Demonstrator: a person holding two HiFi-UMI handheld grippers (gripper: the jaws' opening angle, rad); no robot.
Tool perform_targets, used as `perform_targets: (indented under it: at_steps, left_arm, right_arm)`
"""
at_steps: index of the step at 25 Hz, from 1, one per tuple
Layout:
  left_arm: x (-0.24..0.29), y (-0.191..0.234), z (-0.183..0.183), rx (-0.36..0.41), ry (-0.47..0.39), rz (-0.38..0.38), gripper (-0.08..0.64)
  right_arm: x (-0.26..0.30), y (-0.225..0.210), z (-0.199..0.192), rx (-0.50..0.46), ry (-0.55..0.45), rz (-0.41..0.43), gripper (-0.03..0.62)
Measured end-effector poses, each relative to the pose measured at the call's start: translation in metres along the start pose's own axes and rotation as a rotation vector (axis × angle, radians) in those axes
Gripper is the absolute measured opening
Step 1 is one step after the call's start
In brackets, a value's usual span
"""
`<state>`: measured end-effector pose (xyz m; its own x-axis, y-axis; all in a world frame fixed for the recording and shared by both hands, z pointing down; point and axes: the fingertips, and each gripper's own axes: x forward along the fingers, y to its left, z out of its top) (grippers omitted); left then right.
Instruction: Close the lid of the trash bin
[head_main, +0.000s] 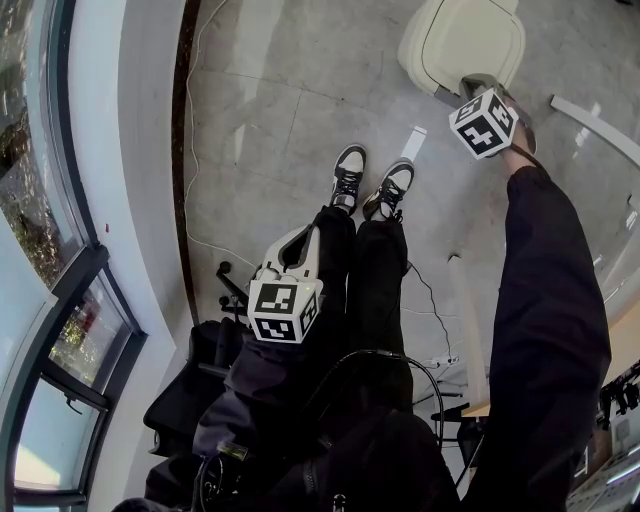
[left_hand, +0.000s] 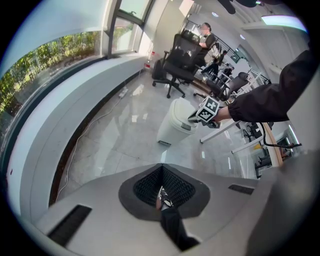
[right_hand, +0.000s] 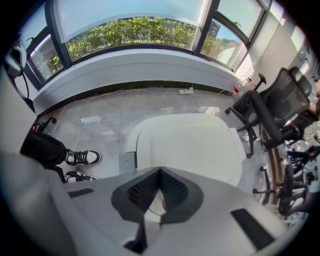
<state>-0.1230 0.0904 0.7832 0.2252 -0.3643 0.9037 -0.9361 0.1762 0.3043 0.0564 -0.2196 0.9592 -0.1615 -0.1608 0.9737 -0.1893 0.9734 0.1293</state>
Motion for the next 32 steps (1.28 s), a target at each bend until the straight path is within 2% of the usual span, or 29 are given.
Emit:
perform_targets:
  at_steps: [9, 15, 24, 29, 32]
  left_arm:
    - [0.001, 0.000, 0.002, 0.004, -0.010, 0.004, 0.002]
    - [-0.014, -0.015, 0.024, 0.033, -0.046, -0.017, 0.002]
    - [-0.072, -0.073, 0.107, 0.149, -0.192, -0.065, 0.002]
    - [-0.121, -0.116, 0.174, 0.240, -0.327, -0.093, 0.000]
    - [-0.160, -0.151, 0.213, 0.295, -0.419, -0.130, 0.001]
  right_arm:
    - [-0.002, 0.000, 0.001, 0.027, -0.015, -0.006, 0.002]
    - [-0.049, 0.023, 0.012, 0.083, -0.085, 0.003, 0.002]
    - [-0.206, 0.058, 0.055, 0.286, -0.308, -0.001, 0.002]
    - [-0.322, 0.048, 0.075, 0.399, -0.447, -0.107, 0.002]
    - [-0.395, 0.040, 0.072, 0.490, -0.517, -0.177, 0.002]
